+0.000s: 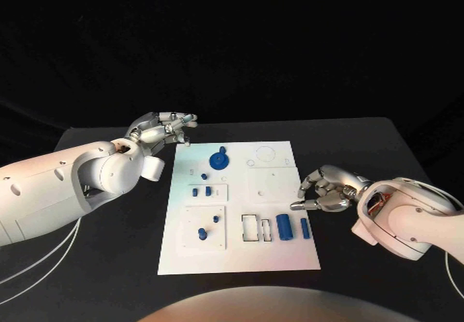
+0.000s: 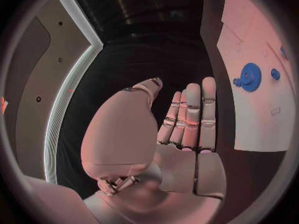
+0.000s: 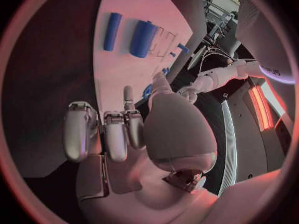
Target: Assemble the parts on the task board
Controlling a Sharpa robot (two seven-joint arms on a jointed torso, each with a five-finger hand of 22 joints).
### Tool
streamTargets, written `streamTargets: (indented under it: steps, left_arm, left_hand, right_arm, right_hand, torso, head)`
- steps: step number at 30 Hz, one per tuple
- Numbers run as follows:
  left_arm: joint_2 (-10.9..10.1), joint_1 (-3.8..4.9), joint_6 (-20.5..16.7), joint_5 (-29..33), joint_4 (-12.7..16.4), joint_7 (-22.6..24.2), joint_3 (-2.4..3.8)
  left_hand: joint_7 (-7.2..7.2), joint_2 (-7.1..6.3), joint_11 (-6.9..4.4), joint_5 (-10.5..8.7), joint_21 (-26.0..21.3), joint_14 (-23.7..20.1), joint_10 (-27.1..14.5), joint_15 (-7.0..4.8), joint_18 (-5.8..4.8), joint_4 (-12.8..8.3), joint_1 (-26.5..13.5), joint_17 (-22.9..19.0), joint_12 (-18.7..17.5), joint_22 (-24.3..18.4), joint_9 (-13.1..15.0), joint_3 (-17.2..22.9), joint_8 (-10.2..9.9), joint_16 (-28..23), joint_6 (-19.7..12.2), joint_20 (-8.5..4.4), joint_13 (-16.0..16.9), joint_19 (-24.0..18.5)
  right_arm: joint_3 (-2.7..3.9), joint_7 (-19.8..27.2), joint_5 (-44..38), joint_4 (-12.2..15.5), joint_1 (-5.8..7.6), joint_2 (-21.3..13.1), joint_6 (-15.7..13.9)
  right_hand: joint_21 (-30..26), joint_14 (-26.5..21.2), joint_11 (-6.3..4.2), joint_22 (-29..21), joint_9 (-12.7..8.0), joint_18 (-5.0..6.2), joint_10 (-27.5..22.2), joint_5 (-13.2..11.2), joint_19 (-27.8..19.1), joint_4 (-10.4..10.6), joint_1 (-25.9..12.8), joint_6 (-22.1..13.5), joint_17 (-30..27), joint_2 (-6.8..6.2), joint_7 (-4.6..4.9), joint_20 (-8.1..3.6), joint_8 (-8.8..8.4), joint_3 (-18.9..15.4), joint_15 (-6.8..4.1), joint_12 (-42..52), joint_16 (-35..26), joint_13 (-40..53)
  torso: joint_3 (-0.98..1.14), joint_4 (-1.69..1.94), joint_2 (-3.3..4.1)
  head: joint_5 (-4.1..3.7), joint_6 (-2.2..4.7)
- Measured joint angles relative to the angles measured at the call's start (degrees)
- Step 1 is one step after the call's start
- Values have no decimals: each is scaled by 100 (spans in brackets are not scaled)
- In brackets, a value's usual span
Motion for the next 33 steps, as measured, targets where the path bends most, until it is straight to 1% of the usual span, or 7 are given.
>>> streamTargets:
  steps: [7, 12, 16, 22, 28, 30, 33]
  left_arm:
    - [1, 0, 1, 0, -5, 2, -7]
    - [-1, 0, 2, 0, -9, 2, -13]
    - [-15, -1, 2, 0, -11, 2, -14]
    - [-19, -1, 2, 0, -13, -2, -17]
    - [-24, -1, 4, 0, -13, -11, -17]
    - [-24, -1, 4, 0, -13, -15, -18]
    - [-25, -1, 5, 0, -12, -19, -18]
  left_hand:
    - [0, 0, 0, 0, 0, 0, 0, 0, 0, 0, 0, 0, 5, -1, 0, 0, 0, 0, 0, 0, 0, 0]
    - [0, 0, 0, 0, 0, 0, 0, 0, 0, 0, 0, 0, 23, -8, 6, 0, 0, 0, 0, 0, 0, 0]
    - [0, 0, 0, 0, 0, 0, 0, 0, 0, 0, 0, 0, 23, -8, 5, 0, 0, 0, 0, 0, 0, 0]
    - [0, 0, 0, 0, 0, 0, 0, 0, 0, 0, 0, 0, 23, -7, 5, 0, 0, 0, 0, 0, 0, 0]
    - [0, 0, 0, 0, 0, 0, 0, 0, 0, 16, 0, 0, 22, -7, 5, -15, 0, 0, 0, 0, 0, 0]
    - [0, 0, 0, 0, 0, 0, 0, 0, 0, 16, 0, 0, 22, -7, 5, -15, 0, 0, 0, 0, 0, 0]
    - [0, 0, 0, 0, 0, 0, 0, 0, 0, 16, 0, 0, 22, -7, 4, -15, 0, 0, 0, 0, 0, 0]
  right_arm:
    - [-14, -429, -317, 63, -257, 106, 26]
    - [-17, -608, -452, 65, -383, 261, 28]
    - [-18, -694, -516, 54, -421, 329, 29]
    - [-17, -771, -575, 23, -449, 405, 45]
    - [-15, -855, -623, -22, -493, 509, 131]
    - [-15, -893, -643, -35, -515, 560, 174]
    - [-14, -936, -671, -45, -527, 623, 217]
  right_hand:
    - [26, 0, 0, 0, 41, 1, 0, 24, 19, 14, -334, 29, 0, -117, -28, 19, 88, -71, 0, 79, 22, 0]
    - [26, 0, -20, -1, 72, 1, 20, 24, 40, 18, -453, 49, -1, -118, -48, -2, 133, -75, 0, 103, 22, -1]
    - [50, 0, -20, -1, 107, 1, 20, 24, 40, 18, -475, 67, -1, -140, -67, -2, 177, -75, 0, 110, 22, -1]
    - [73, 0, -21, 3, 161, 1, 21, 24, 40, 18, -505, 111, -1, -110, -110, -2, 244, -75, 0, 127, 44, -2]
    - [110, 0, -63, 4, 242, 1, 21, 23, 61, 18, -649, 203, -2, -131, -160, -23, 354, -75, 1, 168, 44, -2]
    - [113, 0, -103, 3, 281, 1, 19, 27, 61, 18, -675, 245, -2, -127, -161, -23, 379, -75, 1, 169, 45, -2]
    - [113, 2, -103, 3, 306, 1, 19, 44, 61, 18, -695, 274, -2, -147, -190, -23, 403, -75, -40, 193, 45, -3]
  torso:
    - [-1, -24, -13]
    - [-1, -15, -13]
    - [-2, -13, -10]
    - [-7, -20, -9]
    - [-4, -24, -7]
    - [-4, -24, -4]
    - [-3, -24, -2]
  head:
    - [-33, -20]
    - [-32, -16]
    - [-19, -23]
    - [7, -31]
    - [24, -35]
    - [24, -40]
    - [24, -46]
